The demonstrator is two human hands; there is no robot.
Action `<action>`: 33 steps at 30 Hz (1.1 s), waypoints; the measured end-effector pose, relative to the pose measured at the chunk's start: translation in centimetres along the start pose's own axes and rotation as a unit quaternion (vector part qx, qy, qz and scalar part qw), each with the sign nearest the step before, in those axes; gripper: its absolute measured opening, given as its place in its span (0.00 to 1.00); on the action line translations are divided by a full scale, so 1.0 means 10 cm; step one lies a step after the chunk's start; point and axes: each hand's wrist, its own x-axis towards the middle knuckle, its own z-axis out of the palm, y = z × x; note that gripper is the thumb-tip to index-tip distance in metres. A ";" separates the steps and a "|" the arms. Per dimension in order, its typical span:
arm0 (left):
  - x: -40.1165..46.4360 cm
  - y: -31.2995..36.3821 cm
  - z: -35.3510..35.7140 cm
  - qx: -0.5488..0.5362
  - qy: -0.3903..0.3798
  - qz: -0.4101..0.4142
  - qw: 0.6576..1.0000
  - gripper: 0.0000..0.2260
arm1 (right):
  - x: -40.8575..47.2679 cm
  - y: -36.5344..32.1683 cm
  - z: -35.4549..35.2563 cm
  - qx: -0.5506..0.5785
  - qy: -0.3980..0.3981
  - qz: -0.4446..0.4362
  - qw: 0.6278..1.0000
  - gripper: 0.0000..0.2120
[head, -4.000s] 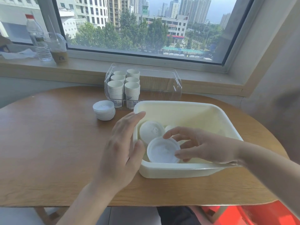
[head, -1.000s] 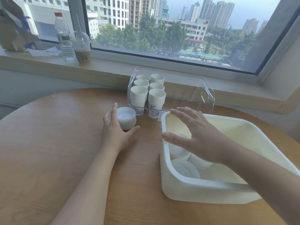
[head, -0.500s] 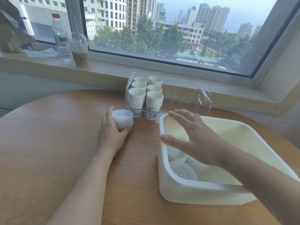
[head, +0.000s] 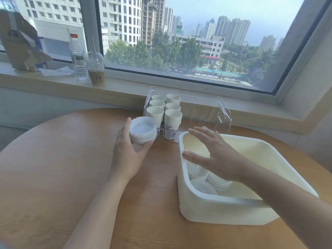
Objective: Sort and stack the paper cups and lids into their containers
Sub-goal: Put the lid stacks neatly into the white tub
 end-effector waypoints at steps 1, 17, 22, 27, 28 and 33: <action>-0.02 0.07 -0.03 -0.006 -0.003 0.013 1.000 0.45 | -0.01 -0.01 -0.02 0.003 0.008 -0.006 1.000 0.45; -0.58 1.11 -0.10 -0.048 -0.075 0.239 0.967 0.40 | -0.45 -0.09 -0.38 0.294 0.037 -0.131 0.946 0.29; -0.70 1.16 -0.03 -0.079 -0.099 0.233 0.964 0.40 | -0.57 0.04 -0.42 0.320 0.018 -0.124 0.939 0.28; -0.78 1.18 0.06 -0.122 -0.120 0.217 0.961 0.40 | -0.65 0.16 -0.45 0.378 -0.006 -0.112 0.919 0.29; -0.79 1.18 0.08 -0.129 -0.122 0.216 0.960 0.40 | -0.66 0.18 -0.45 0.378 -0.006 -0.109 0.919 0.27; -0.83 1.15 0.16 -0.120 -0.135 0.225 0.957 0.40 | -0.73 0.28 -0.40 0.365 -0.010 -0.101 0.925 0.24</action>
